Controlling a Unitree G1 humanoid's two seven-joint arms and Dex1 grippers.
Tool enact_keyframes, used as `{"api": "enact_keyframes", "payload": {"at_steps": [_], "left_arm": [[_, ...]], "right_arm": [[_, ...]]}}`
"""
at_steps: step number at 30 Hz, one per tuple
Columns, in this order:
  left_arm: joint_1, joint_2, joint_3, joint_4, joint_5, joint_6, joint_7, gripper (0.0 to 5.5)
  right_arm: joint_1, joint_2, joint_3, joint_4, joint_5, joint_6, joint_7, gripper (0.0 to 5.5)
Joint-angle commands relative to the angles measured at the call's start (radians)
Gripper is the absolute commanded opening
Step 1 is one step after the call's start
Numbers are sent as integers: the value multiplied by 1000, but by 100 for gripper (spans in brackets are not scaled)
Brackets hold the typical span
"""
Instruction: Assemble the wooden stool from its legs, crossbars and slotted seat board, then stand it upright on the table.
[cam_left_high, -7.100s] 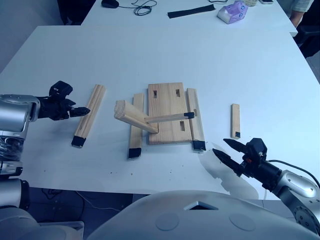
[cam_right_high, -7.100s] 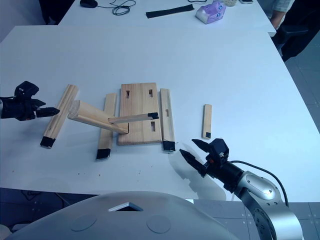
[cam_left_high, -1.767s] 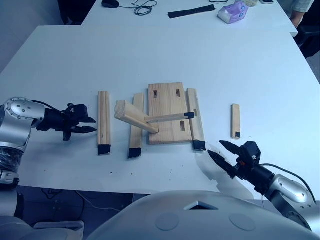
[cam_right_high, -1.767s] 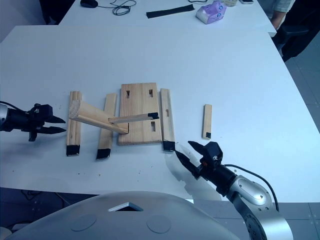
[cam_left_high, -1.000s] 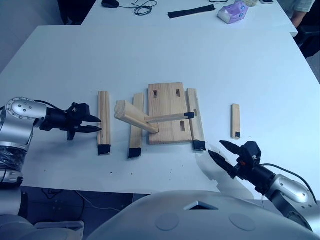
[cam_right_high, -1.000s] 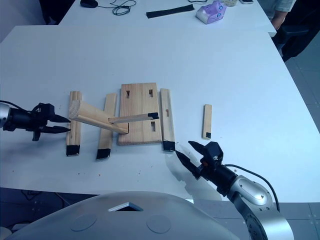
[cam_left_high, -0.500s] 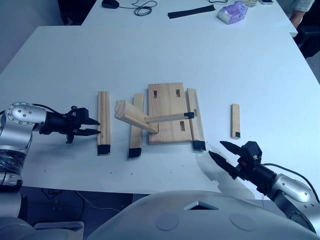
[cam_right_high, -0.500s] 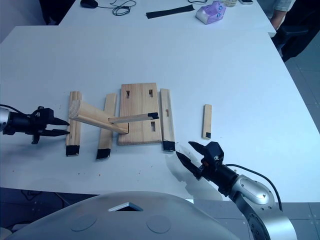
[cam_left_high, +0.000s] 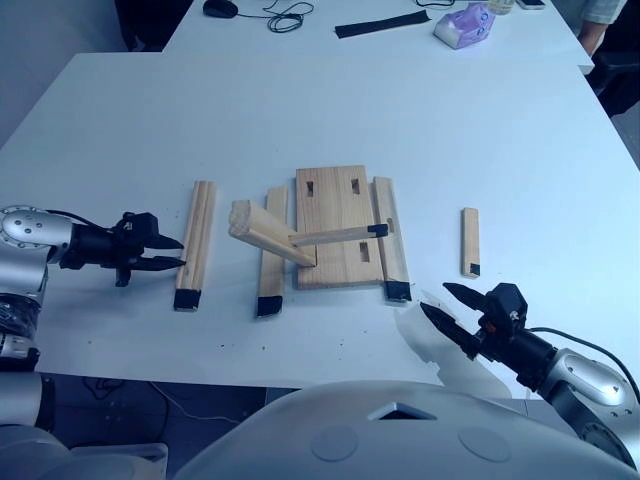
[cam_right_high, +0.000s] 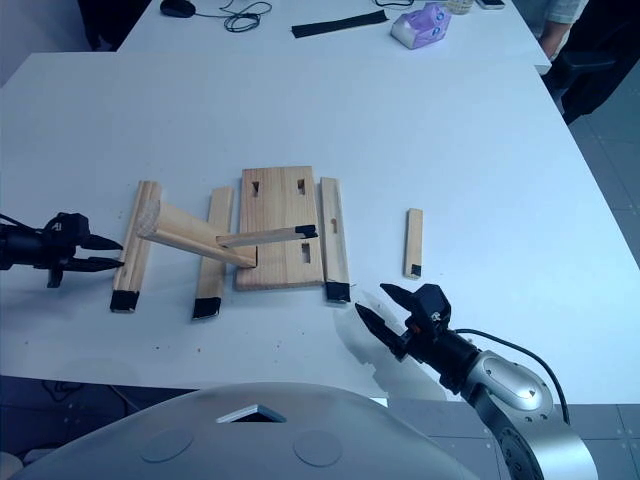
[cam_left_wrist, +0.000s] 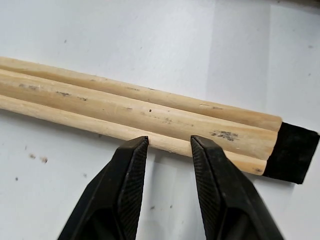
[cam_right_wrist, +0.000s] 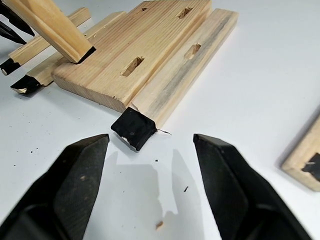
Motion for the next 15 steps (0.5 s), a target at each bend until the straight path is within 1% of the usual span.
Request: {"api": "enact_keyframes", "payload": {"at_steps": [1, 6, 10, 12, 15], "left_arm": [[26, -2, -28, 101, 68, -43, 15, 159], [42, -12, -29, 164, 62, -66, 17, 159], [52, -20, -23, 197, 48, -43, 14, 159], [58, -24, -18, 198, 41, -45, 14, 159], [61, -43, -12, 142, 9, -40, -9, 159]], "right_arm": [[-10, -19, -16, -8, 12, 15, 12, 309], [-22, -44, -40, -9, 25, 33, 36, 309], [-35, -65, -64, -7, 40, 48, 53, 309], [-42, -75, -75, -6, 48, 55, 61, 309], [-50, -83, -86, -5, 55, 63, 67, 309]]}}
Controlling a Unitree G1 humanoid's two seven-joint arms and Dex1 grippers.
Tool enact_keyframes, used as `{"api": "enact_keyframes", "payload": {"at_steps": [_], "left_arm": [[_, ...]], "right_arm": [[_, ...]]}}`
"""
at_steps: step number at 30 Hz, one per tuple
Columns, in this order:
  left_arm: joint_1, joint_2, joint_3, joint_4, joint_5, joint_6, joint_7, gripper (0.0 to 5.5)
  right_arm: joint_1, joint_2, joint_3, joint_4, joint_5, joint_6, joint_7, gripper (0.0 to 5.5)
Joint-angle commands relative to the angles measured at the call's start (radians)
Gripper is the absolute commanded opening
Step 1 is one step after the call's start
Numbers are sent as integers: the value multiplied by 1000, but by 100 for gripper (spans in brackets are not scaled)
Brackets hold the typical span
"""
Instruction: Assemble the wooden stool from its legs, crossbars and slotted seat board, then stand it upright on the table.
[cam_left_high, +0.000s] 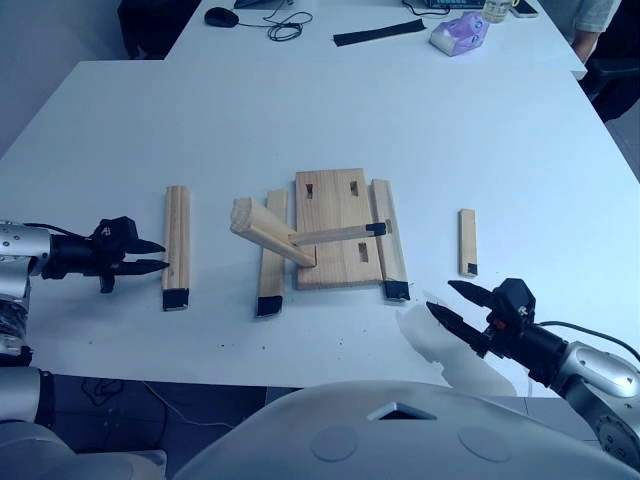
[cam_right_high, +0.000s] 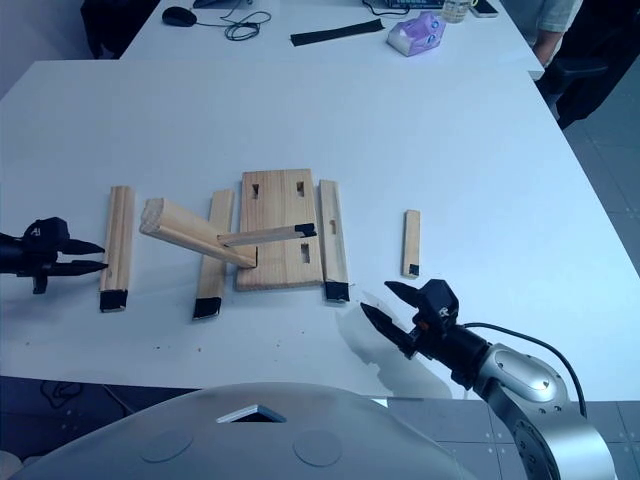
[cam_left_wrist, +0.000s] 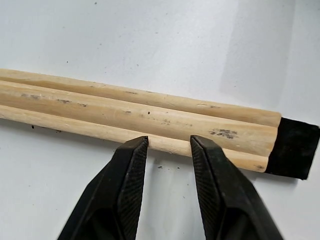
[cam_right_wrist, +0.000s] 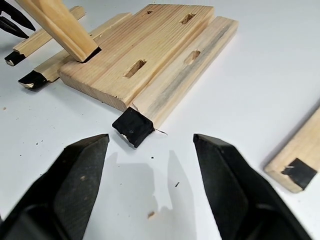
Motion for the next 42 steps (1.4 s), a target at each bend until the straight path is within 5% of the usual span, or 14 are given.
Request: {"api": "enact_keyframes", "payload": {"at_steps": [1, 9, 25, 42], "left_arm": [[67, -48, -34, -56, 18, 11, -37, 159], [97, -89, -87, -263, 8, -74, -82, 159], [119, -178, -105, -383, -4, 50, 38, 159], [131, -139, -78, -194, -7, -16, 45, 159]], "right_arm": [[-15, -21, -26, -5, 15, 24, 7, 309], [-52, -28, -18, 1, 14, 45, 16, 309], [-91, -36, 2, 21, 6, 51, 34, 309], [-69, -48, -22, 12, 12, 52, 44, 309]]}}
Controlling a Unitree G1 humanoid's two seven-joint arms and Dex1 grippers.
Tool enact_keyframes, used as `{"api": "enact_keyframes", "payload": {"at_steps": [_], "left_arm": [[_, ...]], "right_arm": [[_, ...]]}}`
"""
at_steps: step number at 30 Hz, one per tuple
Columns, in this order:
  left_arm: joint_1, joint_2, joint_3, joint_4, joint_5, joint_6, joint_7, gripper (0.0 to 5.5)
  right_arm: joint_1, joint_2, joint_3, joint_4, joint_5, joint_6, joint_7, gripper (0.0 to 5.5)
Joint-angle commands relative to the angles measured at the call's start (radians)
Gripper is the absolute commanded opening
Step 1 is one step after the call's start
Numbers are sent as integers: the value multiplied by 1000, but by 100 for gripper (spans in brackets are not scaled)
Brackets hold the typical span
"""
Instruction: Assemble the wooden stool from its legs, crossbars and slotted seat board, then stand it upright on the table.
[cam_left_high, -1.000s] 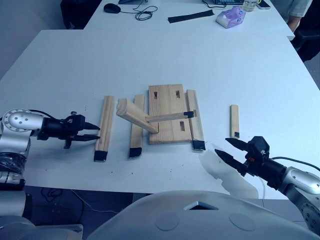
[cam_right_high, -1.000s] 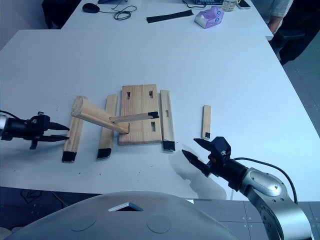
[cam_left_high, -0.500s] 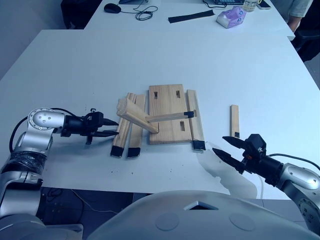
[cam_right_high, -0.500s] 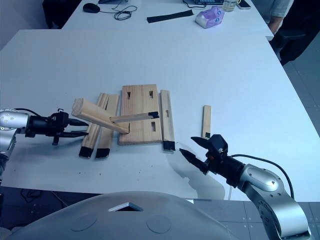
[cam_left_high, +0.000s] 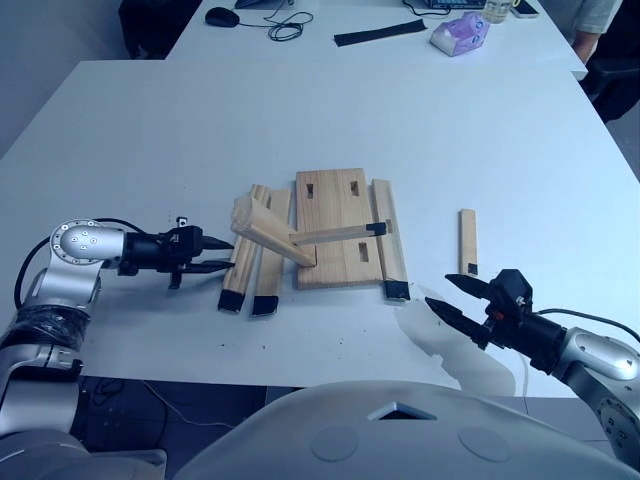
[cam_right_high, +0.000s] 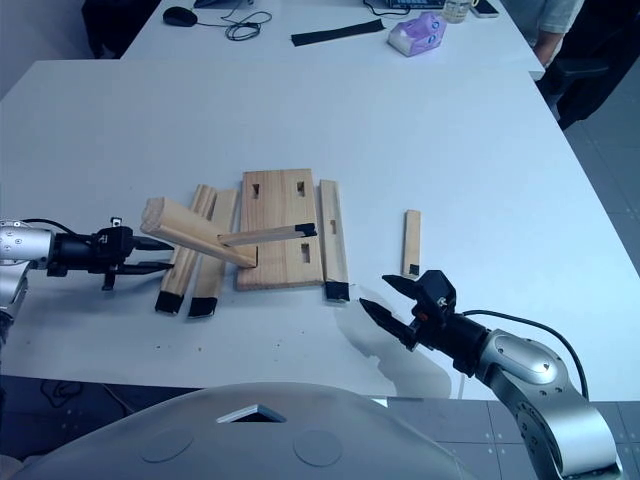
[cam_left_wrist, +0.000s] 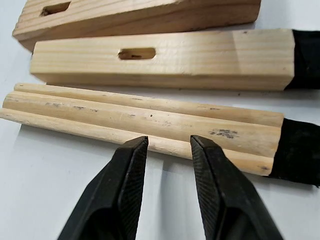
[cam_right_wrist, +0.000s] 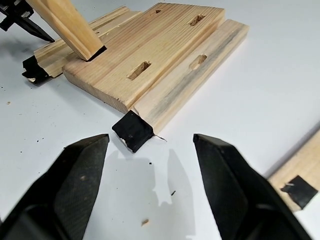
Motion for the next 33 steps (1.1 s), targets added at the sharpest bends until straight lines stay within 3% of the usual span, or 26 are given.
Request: {"api": "enact_keyframes", "payload": {"at_steps": [1, 11, 15, 23, 26, 30, 33], "left_arm": [[50, -8, -21, 124, 52, 82, 3, 159], [96, -18, 0, 157, 18, 99, 34, 159], [91, 10, 34, 69, -32, 224, 40, 159], [233, 114, 165, -512, -192, 797, 188, 159], [242, 132, 201, -612, -172, 997, 303, 159], [209, 98, 254, -681, -182, 1315, 487, 159], [172, 34, 324, -784, -256, 1650, 579, 198]], "right_arm": [[-2, -25, -28, -10, 13, 16, 12, 309], [-30, -71, -70, -3, 41, 47, 47, 309], [-24, -64, -73, -12, 41, 48, 39, 309], [38, -25, -74, -46, 25, 29, 3, 309], [60, -6, -69, -56, 14, 19, -13, 309], [79, 12, -50, -59, -10, 1, -31, 309], [85, 27, -36, -57, -29, -10, -43, 309]]}}
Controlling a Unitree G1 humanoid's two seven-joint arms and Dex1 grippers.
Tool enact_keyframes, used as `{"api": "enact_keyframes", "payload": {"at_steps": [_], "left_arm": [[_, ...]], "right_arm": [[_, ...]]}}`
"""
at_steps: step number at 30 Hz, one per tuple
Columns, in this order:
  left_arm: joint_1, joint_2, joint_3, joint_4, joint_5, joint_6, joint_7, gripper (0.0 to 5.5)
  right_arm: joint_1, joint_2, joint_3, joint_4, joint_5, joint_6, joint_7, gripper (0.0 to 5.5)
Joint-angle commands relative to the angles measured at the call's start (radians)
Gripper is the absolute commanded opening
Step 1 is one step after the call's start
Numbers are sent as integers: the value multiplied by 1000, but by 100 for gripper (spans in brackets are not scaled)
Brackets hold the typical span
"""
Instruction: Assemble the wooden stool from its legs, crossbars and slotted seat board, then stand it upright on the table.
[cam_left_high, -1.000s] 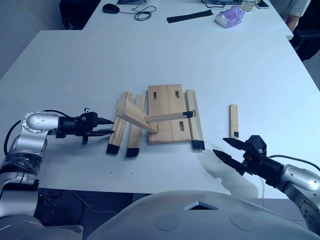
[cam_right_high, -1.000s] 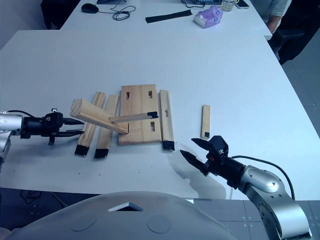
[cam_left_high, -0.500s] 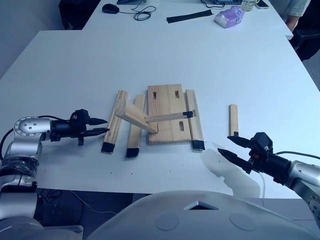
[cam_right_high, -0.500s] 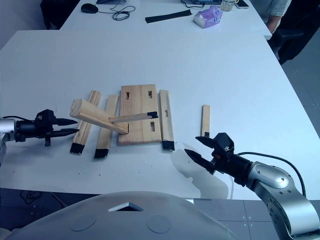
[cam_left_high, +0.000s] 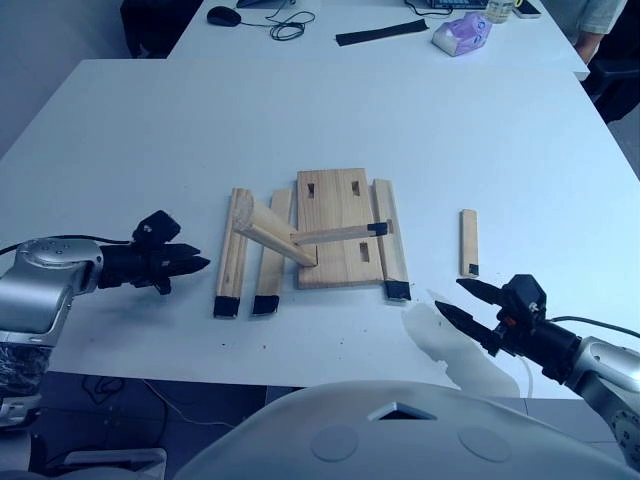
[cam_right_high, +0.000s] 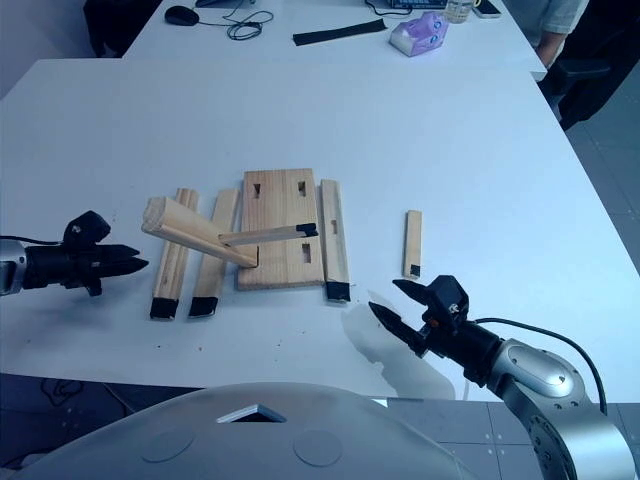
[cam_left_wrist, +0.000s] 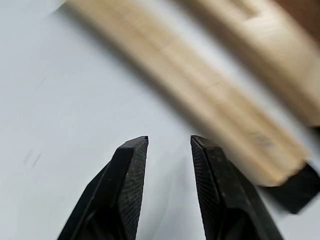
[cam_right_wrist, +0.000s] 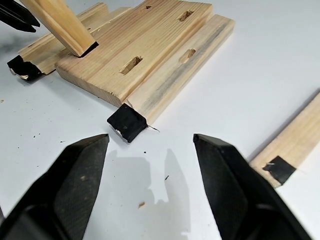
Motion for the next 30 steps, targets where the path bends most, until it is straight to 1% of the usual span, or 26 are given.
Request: {"api": "enact_keyframes", "payload": {"at_steps": [1, 2, 3, 5, 10, 18, 22, 28, 30], "left_arm": [[-72, -95, 108, -151, -88, 450, 133, 218], [-95, -142, 142, -194, -95, 566, 158, 229], [-108, -182, 174, -224, -107, 636, 186, 246], [-115, -222, 220, -246, -162, 687, 222, 246], [-84, -221, 266, -300, -310, 687, 357, 246], [-21, -248, 233, -382, -464, 687, 548, 246], [-2, -268, 225, -374, -467, 687, 635, 246], [8, -331, 217, -369, -503, 687, 736, 246], [6, -325, 224, -363, -525, 687, 754, 246]], "right_arm": [[5, 16, 22, -5, -33, -26, -22, 309], [3, 16, 25, -4, -36, -29, -23, 309], [3, 14, 28, -2, -39, -32, -24, 309], [6, 10, 34, 0, -50, -37, -25, 309], [17, 15, 36, 2, -65, -47, -26, 309], [-3, 8, 57, 0, -72, -41, -27, 309], [-2, 6, 62, -2, -74, -40, -25, 309], [-11, 8, 73, 3, -84, -40, -25, 309], [-12, 8, 74, 6, -86, -42, -24, 309]]}}
